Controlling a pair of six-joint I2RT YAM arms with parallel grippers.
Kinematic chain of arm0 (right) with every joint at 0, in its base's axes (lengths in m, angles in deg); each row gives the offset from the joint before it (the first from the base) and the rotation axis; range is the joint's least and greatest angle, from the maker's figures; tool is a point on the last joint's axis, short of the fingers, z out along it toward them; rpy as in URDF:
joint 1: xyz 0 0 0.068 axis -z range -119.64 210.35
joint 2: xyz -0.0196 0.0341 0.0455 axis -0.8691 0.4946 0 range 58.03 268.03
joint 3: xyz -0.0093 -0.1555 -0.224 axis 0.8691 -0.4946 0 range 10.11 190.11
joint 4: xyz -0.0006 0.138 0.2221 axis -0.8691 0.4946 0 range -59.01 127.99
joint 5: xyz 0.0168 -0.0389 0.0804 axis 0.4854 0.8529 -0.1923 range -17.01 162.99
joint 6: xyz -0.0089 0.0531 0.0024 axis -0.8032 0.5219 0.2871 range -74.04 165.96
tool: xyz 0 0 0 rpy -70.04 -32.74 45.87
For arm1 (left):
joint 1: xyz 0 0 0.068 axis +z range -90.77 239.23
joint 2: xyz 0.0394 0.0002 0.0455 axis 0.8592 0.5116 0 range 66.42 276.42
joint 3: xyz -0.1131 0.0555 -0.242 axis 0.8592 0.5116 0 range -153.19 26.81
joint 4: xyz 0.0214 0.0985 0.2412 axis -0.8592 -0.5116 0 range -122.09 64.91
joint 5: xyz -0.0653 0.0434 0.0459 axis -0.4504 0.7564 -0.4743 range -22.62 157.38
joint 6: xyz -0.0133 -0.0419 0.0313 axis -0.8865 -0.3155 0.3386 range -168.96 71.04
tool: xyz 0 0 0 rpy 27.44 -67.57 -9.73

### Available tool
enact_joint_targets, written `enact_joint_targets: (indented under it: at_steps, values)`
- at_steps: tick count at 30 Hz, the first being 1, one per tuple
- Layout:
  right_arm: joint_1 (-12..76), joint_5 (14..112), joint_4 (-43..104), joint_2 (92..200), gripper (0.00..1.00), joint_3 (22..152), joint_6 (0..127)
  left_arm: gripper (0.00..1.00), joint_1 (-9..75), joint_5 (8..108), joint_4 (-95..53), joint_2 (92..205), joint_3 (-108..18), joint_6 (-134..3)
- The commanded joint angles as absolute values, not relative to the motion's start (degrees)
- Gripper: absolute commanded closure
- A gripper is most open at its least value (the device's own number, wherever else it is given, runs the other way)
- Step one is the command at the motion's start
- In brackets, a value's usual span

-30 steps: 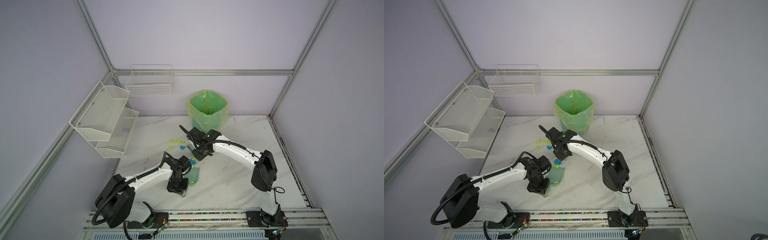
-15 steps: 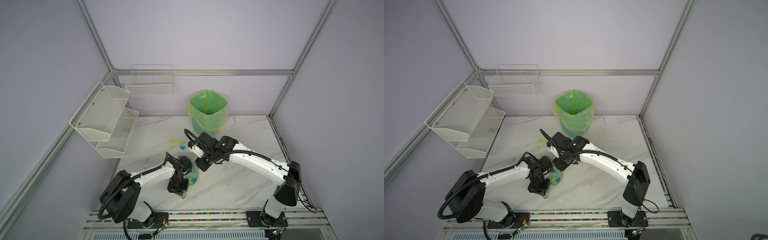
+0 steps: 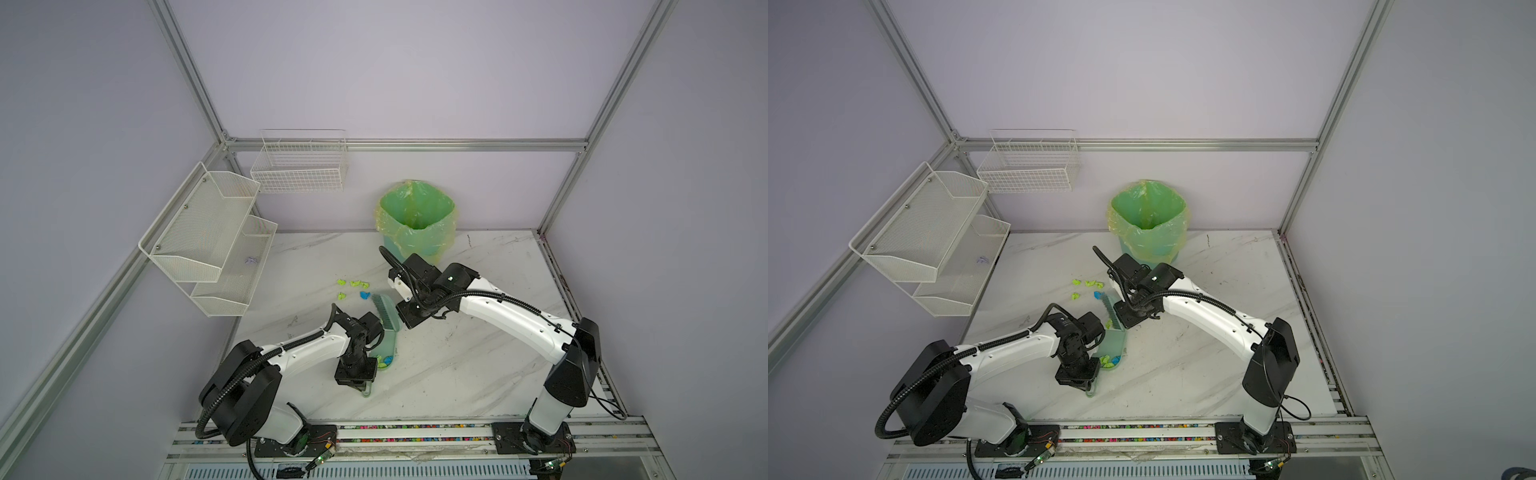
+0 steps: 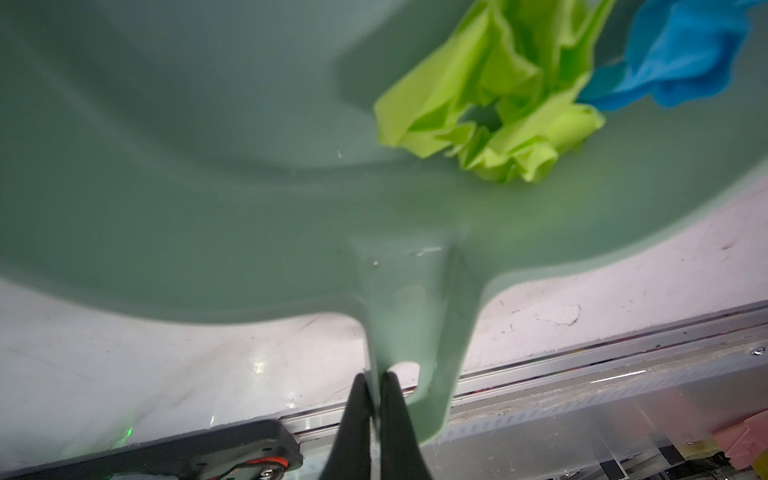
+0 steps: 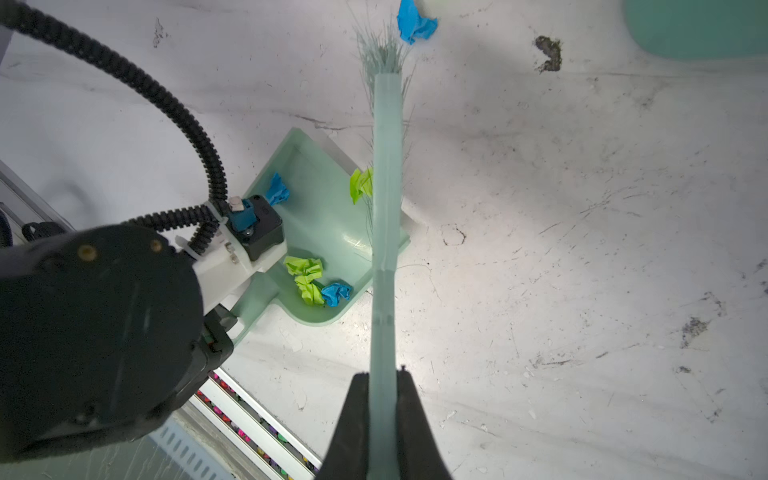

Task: Sweep away the paper scraps from the table
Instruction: 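Sweep the lime and blue scraps into the dustpan with the right gripper's brush, then lift the loaded dustpan toward the green bin with the left gripper while the right withdraws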

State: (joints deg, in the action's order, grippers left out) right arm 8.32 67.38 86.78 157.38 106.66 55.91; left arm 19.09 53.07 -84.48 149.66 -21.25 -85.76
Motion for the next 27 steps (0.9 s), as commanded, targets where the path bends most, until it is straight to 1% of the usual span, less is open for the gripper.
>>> enact_joint_targets:
  at_steps: [1,4,5,9,13,16,22,24,27]
  values:
    - [8.90,65.69,86.53,157.35,1.00,108.50,56.23,1.00,19.59,54.58,-85.46,148.36,-22.61,-84.97]
    - [8.90,61.97,86.45,156.40,1.00,106.98,55.00,1.00,19.59,55.39,-86.16,148.59,-23.35,-84.69]
    - [8.86,62.06,86.61,155.94,1.00,106.20,54.90,1.00,19.59,55.68,-86.40,148.58,-23.67,-84.50]
    - [8.85,67.85,88.03,153.72,1.00,102.81,55.53,1.00,19.80,56.48,-86.64,149.10,-25.03,-84.15]
    - [8.86,62.94,86.80,149.75,1.00,99.07,54.42,1.00,20.23,57.89,-87.18,150.17,-26.88,-83.61]
    - [8.87,67.22,87.64,148.92,1.00,96.95,56.65,1.00,20.43,59.34,-87.18,150.31,-28.15,-83.59]
    - [9.41,69.82,86.75,144.84,1.00,95.38,59.75,1.00,20.67,61.80,-87.96,150.38,-31.72,-83.09]
    - [11.02,72.07,87.01,143.25,1.00,96.11,61.00,1.00,20.82,62.55,-88.31,150.01,-32.70,-82.86]
    - [14.38,72.68,86.21,141.16,1.00,95.33,61.48,1.00,21.00,63.84,-89.21,149.37,-34.60,-82.71]
